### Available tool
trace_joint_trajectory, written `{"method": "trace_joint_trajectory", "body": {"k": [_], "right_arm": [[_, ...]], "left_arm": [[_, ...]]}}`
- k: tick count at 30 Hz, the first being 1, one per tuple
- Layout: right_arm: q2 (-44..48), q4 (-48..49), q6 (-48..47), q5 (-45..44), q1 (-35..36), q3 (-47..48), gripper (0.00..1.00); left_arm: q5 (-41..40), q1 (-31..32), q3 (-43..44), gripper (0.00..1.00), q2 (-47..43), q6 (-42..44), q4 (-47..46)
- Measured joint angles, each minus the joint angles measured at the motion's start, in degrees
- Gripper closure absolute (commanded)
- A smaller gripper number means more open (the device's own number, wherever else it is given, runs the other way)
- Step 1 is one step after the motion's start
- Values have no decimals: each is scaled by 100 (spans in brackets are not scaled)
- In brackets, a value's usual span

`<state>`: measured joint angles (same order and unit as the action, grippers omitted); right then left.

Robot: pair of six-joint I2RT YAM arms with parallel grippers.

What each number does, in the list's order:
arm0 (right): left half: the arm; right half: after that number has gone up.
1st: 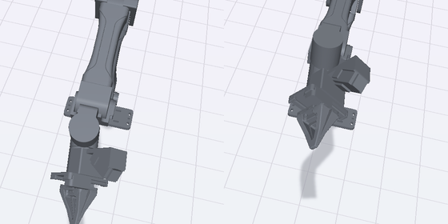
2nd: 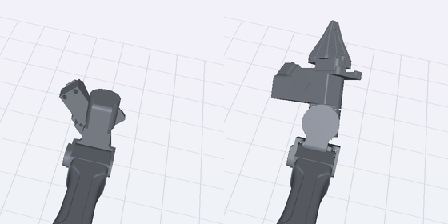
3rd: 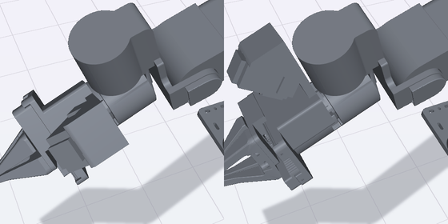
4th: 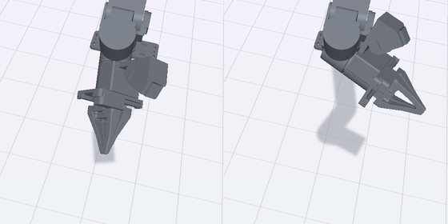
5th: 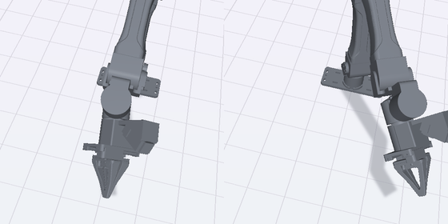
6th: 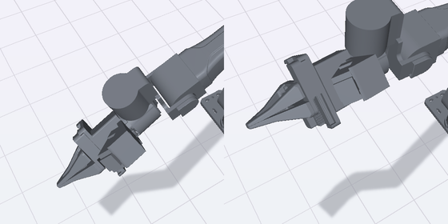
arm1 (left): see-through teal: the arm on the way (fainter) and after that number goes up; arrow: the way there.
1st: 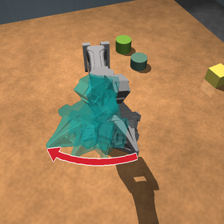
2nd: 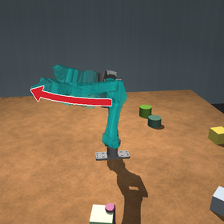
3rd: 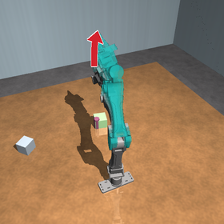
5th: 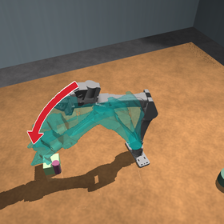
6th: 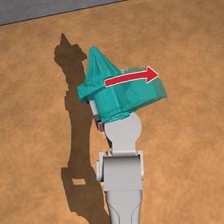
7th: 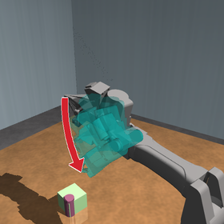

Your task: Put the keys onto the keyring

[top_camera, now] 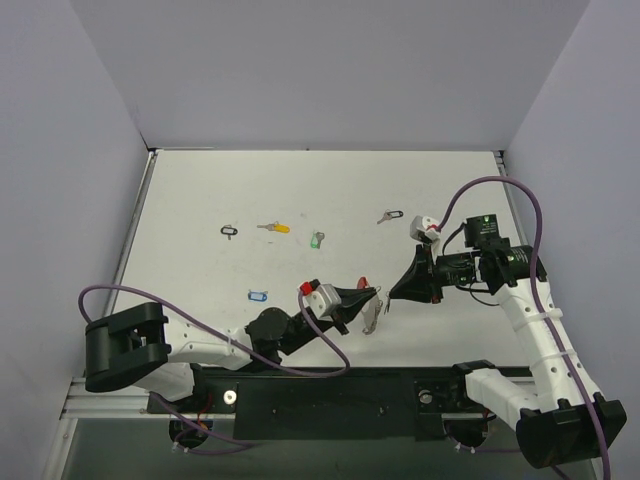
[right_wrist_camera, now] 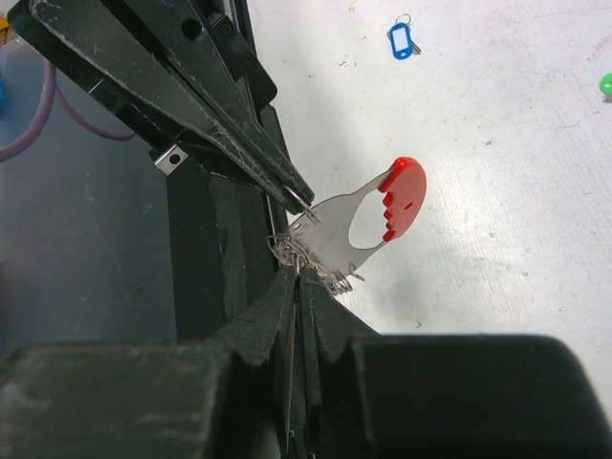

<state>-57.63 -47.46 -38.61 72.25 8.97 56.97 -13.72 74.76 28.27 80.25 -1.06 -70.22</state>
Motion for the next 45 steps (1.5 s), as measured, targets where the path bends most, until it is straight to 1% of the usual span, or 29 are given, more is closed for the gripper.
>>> {"method": "trace_joint_trajectory", "body": {"k": [18, 32, 45], "right_arm": [[22, 229, 111, 44, -74, -74, 100], [22, 675, 546, 72, -63, -249, 100], [22, 739, 588, 216, -57, -299, 100]], "left_arm": [[-234, 133, 17, 100, 243, 7, -87], [-238, 133, 101, 100, 328, -26, -168], [-238, 133, 114, 100, 422, -118, -203]]}}
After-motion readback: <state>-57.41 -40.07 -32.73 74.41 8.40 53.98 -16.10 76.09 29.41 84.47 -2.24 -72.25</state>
